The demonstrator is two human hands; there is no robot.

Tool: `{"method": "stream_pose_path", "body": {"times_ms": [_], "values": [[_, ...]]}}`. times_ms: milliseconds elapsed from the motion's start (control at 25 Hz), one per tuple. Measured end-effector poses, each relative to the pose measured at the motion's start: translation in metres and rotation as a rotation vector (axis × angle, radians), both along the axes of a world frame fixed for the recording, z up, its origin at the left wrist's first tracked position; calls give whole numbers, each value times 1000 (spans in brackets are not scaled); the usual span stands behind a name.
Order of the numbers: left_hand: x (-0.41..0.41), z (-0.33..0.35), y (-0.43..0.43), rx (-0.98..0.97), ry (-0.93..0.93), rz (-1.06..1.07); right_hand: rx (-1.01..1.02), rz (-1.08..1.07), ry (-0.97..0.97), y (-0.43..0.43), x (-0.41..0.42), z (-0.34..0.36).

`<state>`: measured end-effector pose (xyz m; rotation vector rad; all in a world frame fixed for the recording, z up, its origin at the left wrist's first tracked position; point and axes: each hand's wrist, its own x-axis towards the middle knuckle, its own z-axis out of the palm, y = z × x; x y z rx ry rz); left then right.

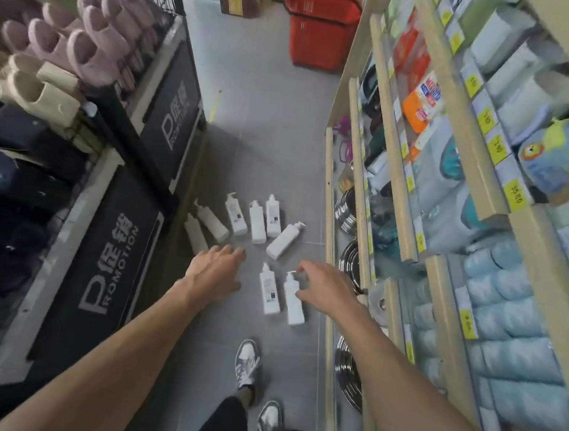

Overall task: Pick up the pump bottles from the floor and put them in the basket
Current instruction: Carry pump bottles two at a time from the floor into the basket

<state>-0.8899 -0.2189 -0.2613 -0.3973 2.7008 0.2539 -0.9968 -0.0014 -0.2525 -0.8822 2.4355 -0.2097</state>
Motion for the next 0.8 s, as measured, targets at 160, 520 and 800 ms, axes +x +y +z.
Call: {"method": "stream_pose_path", "body": {"times_ms": [160, 520, 800], "values": [[-40, -30, -21, 43, -78, -41, 39, -107, -83, -16, -39, -30], [-119, -169, -46, 51, -286, -168, 140, -183, -224, -31, -108, -176], [-151, -396, -42, 51, -248, -63, 201, -185, -256, -39, -161, -404]]}}
